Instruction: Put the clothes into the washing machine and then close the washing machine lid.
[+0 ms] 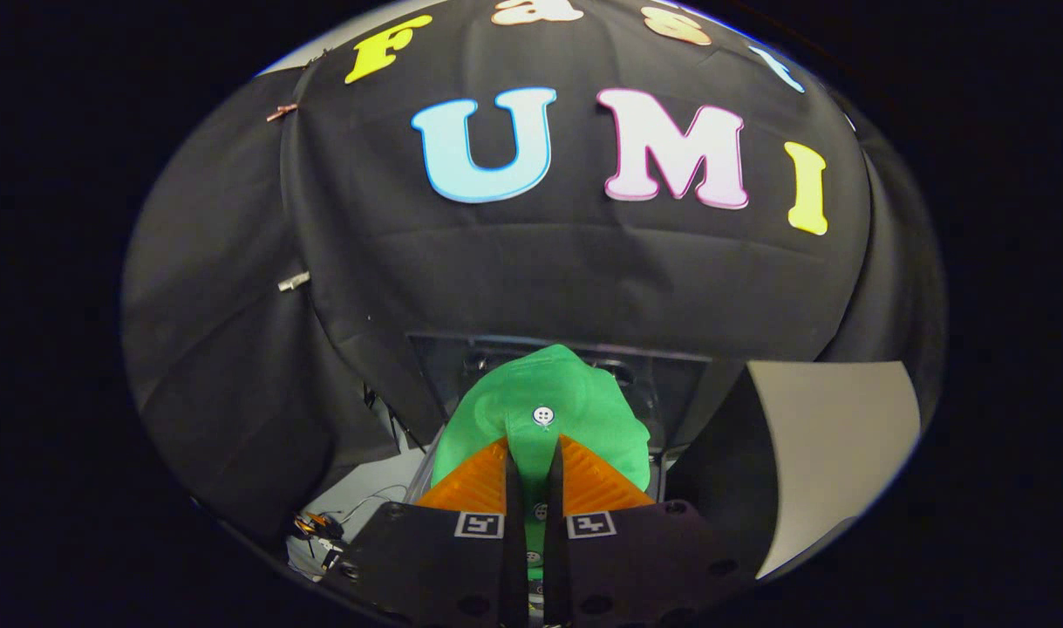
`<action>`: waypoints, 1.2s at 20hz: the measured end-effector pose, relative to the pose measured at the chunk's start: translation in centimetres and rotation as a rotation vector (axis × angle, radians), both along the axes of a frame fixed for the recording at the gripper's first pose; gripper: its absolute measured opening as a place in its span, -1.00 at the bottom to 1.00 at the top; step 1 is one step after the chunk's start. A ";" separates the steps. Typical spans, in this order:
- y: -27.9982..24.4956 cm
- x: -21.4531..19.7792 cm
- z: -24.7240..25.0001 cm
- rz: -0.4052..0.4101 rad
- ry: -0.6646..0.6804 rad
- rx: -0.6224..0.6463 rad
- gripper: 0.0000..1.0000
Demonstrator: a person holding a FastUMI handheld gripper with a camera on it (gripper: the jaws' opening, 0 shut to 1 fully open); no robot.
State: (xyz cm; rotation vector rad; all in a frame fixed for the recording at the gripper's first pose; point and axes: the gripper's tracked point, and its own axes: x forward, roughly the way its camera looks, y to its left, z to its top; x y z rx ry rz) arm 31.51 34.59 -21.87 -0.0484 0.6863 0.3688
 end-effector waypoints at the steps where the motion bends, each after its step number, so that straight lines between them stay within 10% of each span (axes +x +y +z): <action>1: 0.5 0.2 -1.8 0.005 0.011 -0.010 -0.77; 24: 0.2 -0.8 -24.9 0.026 0.138 -0.184 -0.77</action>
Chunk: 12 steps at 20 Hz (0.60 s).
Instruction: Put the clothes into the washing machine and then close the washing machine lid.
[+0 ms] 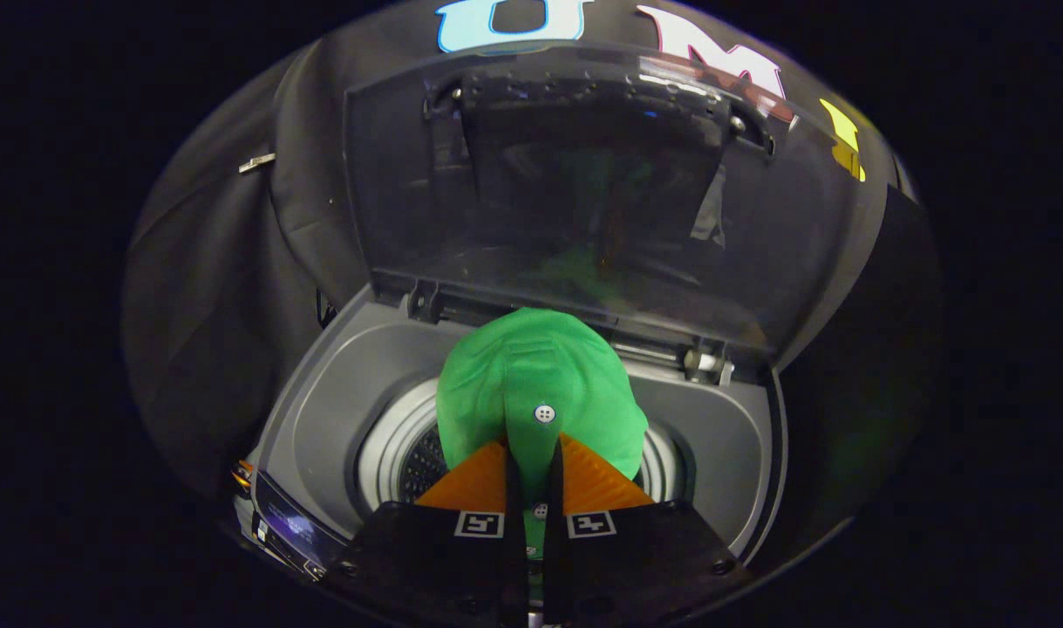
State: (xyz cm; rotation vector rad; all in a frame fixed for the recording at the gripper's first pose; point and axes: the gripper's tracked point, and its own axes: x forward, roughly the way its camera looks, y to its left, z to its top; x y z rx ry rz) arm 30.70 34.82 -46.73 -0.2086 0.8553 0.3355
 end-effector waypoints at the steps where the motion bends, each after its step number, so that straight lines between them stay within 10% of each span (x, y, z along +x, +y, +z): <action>1: -0.2 -0.4 -0.6 0.000 0.017 -0.015 -0.77; 6: -1.2 -2.0 -4.2 -0.017 0.083 -0.056 -0.75; 12: -1.8 -0.7 -2.2 -0.067 -0.017 -0.056 0.83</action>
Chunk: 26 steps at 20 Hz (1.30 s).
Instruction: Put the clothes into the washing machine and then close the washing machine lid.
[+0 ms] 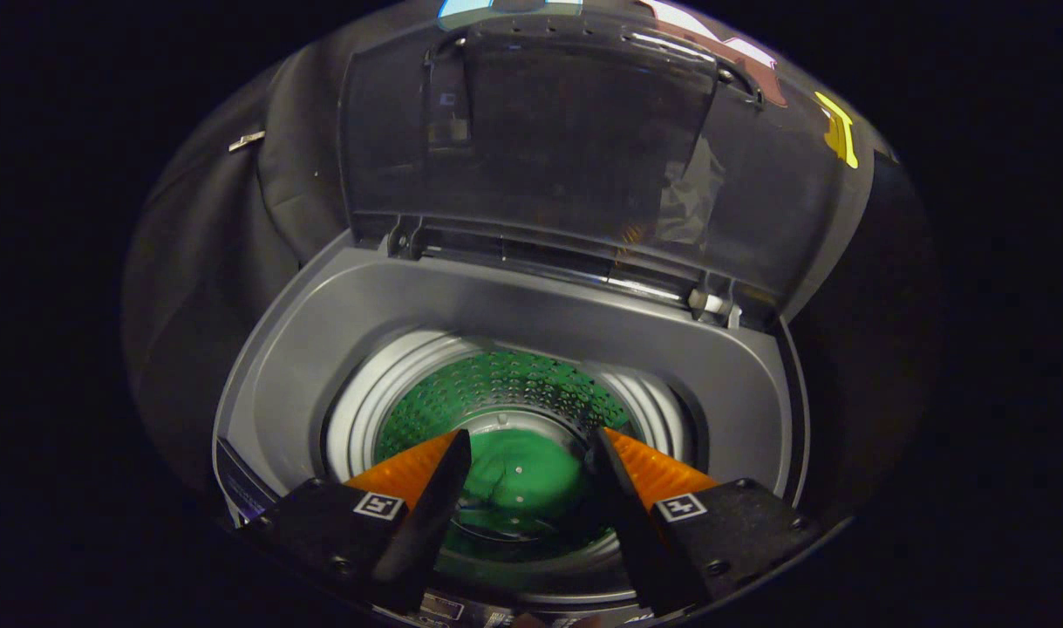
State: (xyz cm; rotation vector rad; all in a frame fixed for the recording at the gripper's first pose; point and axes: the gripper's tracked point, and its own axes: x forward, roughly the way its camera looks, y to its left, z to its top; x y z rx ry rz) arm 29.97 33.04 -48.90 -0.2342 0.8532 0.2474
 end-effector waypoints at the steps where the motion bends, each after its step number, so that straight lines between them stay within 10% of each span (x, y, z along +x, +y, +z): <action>1: -0.1 0.2 0.6 -0.017 -0.020 0.003 0.89; 14: 4.1 4.1 23.6 0.043 -0.582 0.231 0.99; 26: 4.1 14.3 31.2 -0.062 -0.494 0.236 0.98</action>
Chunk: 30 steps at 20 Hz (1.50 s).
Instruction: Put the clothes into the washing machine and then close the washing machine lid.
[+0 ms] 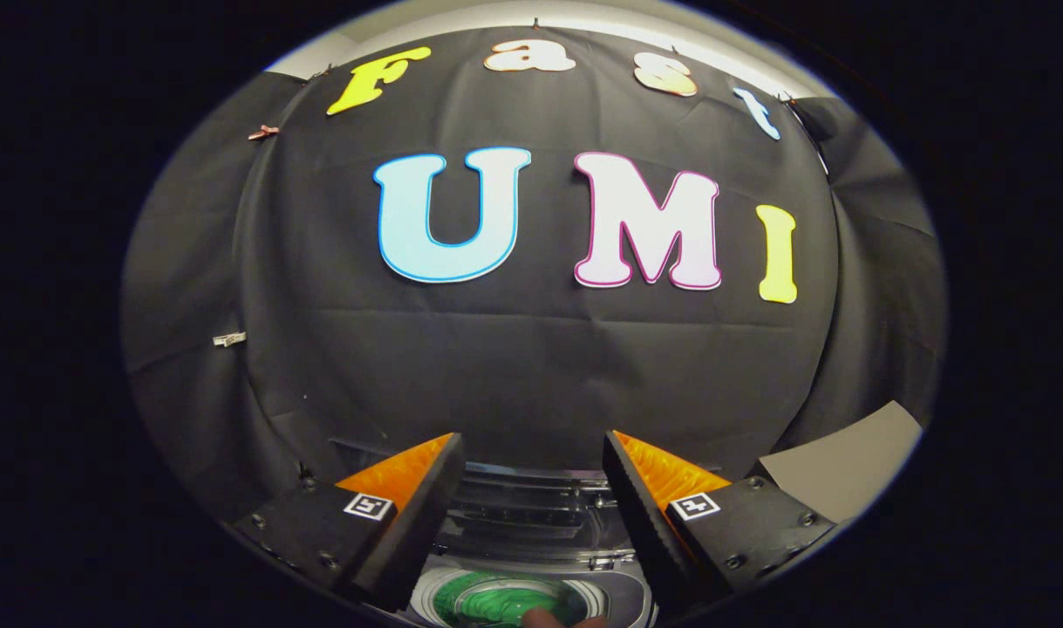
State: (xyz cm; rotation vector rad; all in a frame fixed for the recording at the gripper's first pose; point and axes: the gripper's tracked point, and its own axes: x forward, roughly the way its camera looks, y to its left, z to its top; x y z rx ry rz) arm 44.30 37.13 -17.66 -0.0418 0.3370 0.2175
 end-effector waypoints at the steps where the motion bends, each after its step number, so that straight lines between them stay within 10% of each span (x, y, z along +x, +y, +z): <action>1: 0.3 0.6 -0.8 0.007 0.030 -0.014 0.99; 15: 0.7 3.7 -6.0 0.019 0.165 0.028 1.00; 30: -0.3 -4.1 -5.3 -0.010 0.008 0.036 1.00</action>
